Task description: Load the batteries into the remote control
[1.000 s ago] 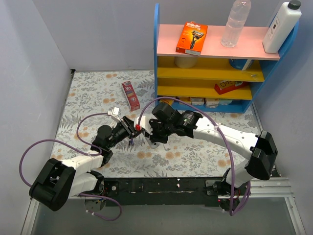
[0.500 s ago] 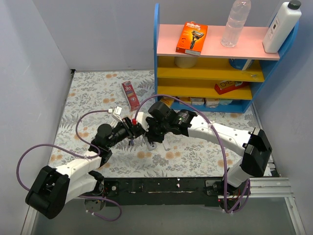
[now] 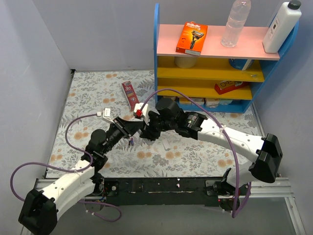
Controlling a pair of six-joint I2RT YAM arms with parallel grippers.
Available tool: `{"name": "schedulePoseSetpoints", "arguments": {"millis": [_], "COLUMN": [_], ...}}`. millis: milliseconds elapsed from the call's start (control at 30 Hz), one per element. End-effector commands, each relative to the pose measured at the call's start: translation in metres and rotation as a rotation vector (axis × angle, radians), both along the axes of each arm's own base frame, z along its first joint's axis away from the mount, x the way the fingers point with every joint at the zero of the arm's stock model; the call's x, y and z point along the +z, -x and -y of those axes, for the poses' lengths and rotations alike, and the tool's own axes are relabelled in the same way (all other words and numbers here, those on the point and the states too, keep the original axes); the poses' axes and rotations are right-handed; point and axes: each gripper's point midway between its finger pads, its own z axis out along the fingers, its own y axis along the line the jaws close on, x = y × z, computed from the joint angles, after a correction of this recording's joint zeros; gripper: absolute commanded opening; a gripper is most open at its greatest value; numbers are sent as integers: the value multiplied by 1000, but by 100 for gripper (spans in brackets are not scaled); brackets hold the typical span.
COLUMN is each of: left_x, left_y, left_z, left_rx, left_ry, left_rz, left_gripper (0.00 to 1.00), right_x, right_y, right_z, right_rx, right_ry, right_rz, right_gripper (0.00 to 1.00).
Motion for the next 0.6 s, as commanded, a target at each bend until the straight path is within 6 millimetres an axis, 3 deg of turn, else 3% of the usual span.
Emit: {"name": "schedulePoseSetpoints", "arguments": {"millis": [0, 67, 100, 167, 200, 267, 300, 333, 567], "left_x": [-13, -12, -23, -19, -34, -29, -40, -38, -17], "left_y": [-13, -19, -18, -22, -20, -22, -18, -17, 3], "left_z": [-23, -38, -44, -62, -72, -93, -101, -107, -156], "left_rx": [160, 254, 279, 379, 422, 530, 555, 582, 760], "left_ry": [-32, -41, -72, -77, -115, -128, -173, -182, -276], "left_rz": [-74, -82, -122, -127, -187, -202, -238, -238, -232], "left_gripper": [0, 0, 0, 0, 0, 0, 0, 0, 0], "right_x": [29, 34, 36, 39, 41, 42, 42, 42, -15], "right_y": [-6, -11, -17, -26, -36, -42, -46, -46, -50], "right_z": [-5, -3, -1, 1, 3, 5, 5, 3, -22], "right_rx": [-64, -104, -148, -209, -272, -313, -327, -338, -257], "right_ry": [-118, -135, -138, -147, -153, -164, -165, -168, -39], "right_rz": [28, 33, 35, 43, 48, 56, 63, 40, 12], "right_gripper": [46, 57, 60, 65, 66, 70, 71, 71, 73]}}
